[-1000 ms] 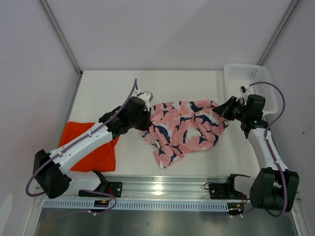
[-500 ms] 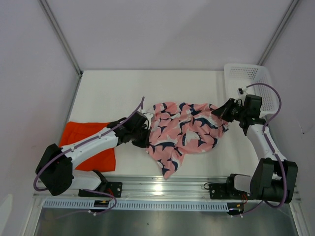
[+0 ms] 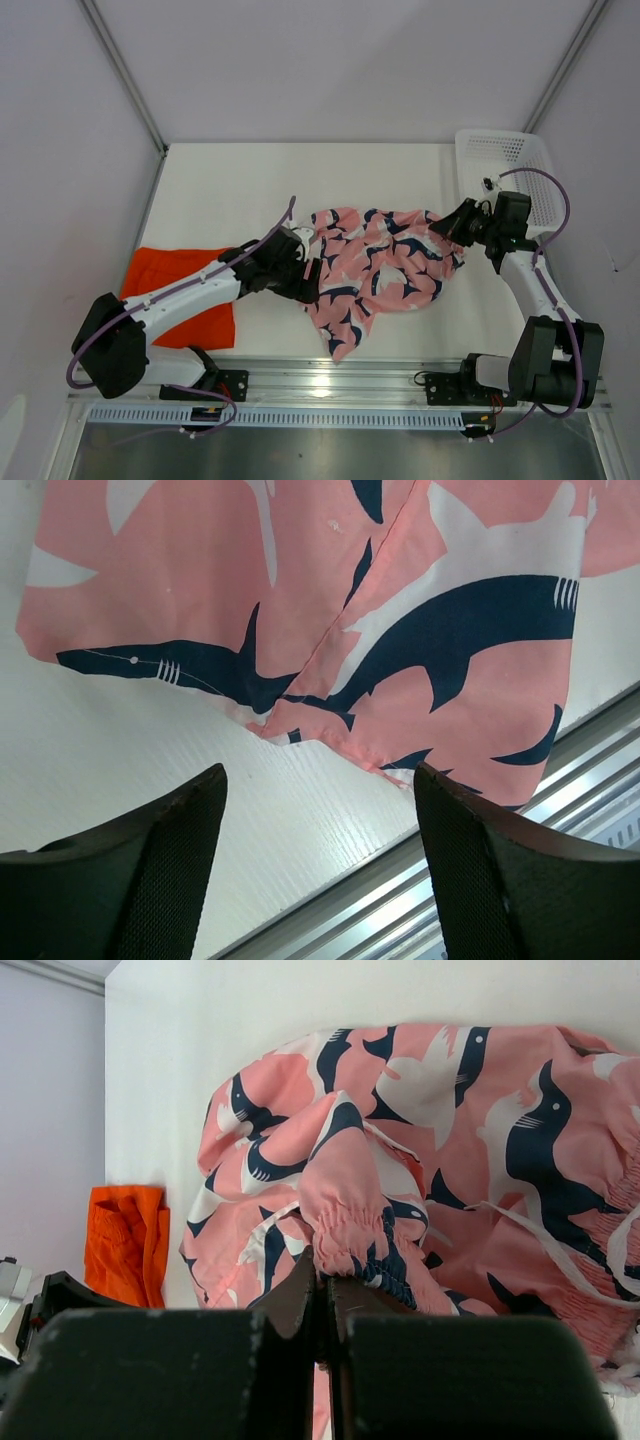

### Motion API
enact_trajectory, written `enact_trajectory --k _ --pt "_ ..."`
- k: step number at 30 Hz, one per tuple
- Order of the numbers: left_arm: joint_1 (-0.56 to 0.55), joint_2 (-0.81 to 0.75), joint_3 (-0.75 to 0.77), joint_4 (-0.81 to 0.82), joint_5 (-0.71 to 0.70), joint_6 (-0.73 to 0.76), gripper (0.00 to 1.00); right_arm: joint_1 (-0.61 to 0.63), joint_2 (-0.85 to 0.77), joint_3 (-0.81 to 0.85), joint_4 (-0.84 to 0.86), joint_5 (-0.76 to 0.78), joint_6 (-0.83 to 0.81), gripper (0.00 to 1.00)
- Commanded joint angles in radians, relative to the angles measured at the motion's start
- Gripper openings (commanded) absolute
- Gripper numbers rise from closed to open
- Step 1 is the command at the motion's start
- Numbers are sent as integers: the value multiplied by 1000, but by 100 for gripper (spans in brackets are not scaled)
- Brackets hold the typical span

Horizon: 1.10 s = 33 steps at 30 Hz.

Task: Fold and stack the shorts
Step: Flatten the shorts out

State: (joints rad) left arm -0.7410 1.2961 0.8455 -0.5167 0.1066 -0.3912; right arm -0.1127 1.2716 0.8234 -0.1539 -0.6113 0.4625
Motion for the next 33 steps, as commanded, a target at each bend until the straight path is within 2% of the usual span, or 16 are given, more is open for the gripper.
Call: enact_trajectory --k 1,5,10,14,18,20,21,23,24,26,27,29,33 --pt "-24 3 32 26 -70 9 80 4 3 16 48 -18 4 0" --pt "-47 28 1 92 -79 12 97 5 5 22 50 -27 8 0" --pt "-49 25 -98 257 -88 8 99 5 12 43 36 -33 -2 0" --pt "-49 69 -94 300 -99 23 99 4 11 42 36 -34 -2 0" --pt "-49 178 -68 325 -136 34 98 4 8 39 36 -35 1 0" --pt "-49 218 -63 342 -121 34 93 4 6 37 36 -35 1 0" --pt "-49 260 -54 345 -120 32 83 2 6 37 36 -34 1 0" --pt "-49 301 -40 345 -116 25 71 4 3 39 33 -36 1 0" --pt "-51 316 -39 346 -117 23 56 4 3 39 33 -36 -2 0" --pt "-52 330 -49 357 -120 20 39 2 0 40 28 -36 -2 0" --pt "-52 324 -51 359 -123 21 26 2 -1 40 27 -35 -2 0" --pt "-52 299 -56 350 -133 20 22 1 -2 40 24 -35 -4 0" --pt "-54 279 -25 271 -165 20 26 1 3 39 30 -33 -2 0"
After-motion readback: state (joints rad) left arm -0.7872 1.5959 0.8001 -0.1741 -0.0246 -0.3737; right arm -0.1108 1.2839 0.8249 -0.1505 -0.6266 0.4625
